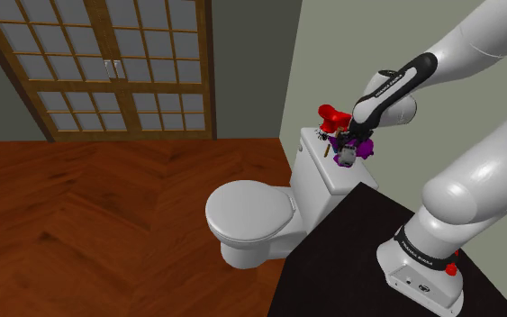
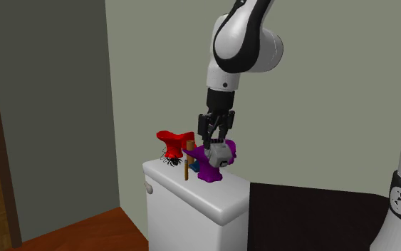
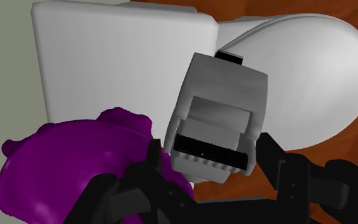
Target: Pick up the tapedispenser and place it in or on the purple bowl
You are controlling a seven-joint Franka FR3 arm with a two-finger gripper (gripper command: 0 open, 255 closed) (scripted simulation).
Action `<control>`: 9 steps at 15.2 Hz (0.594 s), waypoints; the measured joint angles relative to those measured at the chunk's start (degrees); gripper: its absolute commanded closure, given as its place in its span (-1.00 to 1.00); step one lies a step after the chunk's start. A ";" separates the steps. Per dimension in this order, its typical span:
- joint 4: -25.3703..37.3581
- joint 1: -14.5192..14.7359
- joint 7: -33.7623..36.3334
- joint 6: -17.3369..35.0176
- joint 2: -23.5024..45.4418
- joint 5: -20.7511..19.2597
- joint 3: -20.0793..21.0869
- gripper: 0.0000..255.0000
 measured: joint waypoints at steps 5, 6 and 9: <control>0.52 -0.46 0.81 -5.17 -4.70 -1.35 0.33 1.00; 0.71 -0.52 0.91 -6.15 -5.50 -1.49 0.41 1.00; 1.53 -0.60 1.12 -9.06 -7.60 -1.72 0.67 1.00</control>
